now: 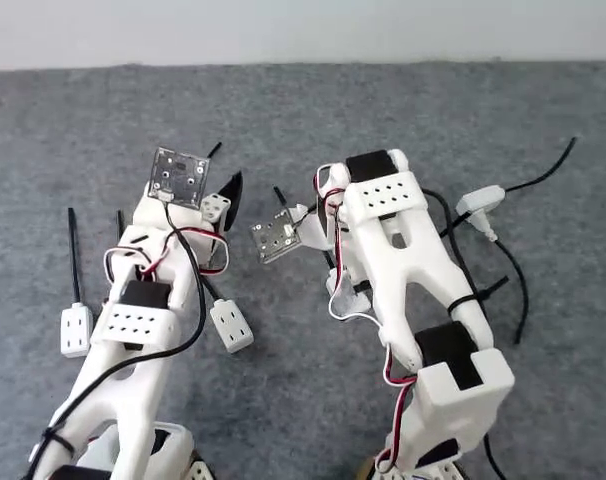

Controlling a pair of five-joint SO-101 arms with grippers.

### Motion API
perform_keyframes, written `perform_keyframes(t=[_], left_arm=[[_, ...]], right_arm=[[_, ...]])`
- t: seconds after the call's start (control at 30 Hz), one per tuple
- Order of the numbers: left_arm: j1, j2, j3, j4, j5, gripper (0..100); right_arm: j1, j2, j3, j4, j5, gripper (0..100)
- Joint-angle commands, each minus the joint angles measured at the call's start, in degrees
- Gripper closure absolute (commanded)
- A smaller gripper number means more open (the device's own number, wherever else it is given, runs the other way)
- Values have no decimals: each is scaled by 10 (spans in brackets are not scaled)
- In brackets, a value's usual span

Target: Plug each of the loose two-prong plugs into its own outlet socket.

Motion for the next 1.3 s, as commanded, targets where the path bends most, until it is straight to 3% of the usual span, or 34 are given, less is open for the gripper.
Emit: perform_keyframes(t=[0.0, 0.8, 1.27], left_arm=[[4, -5, -4, -21, -7, 772], [4, -3, -5, -22, -8, 772], [2, -2, -6, -23, -8, 772]], right_arm=[[0, 0, -29, 7, 12, 990], [-6, 34, -33, 0, 12, 990], [-44, 38, -33, -23, 8, 990]])
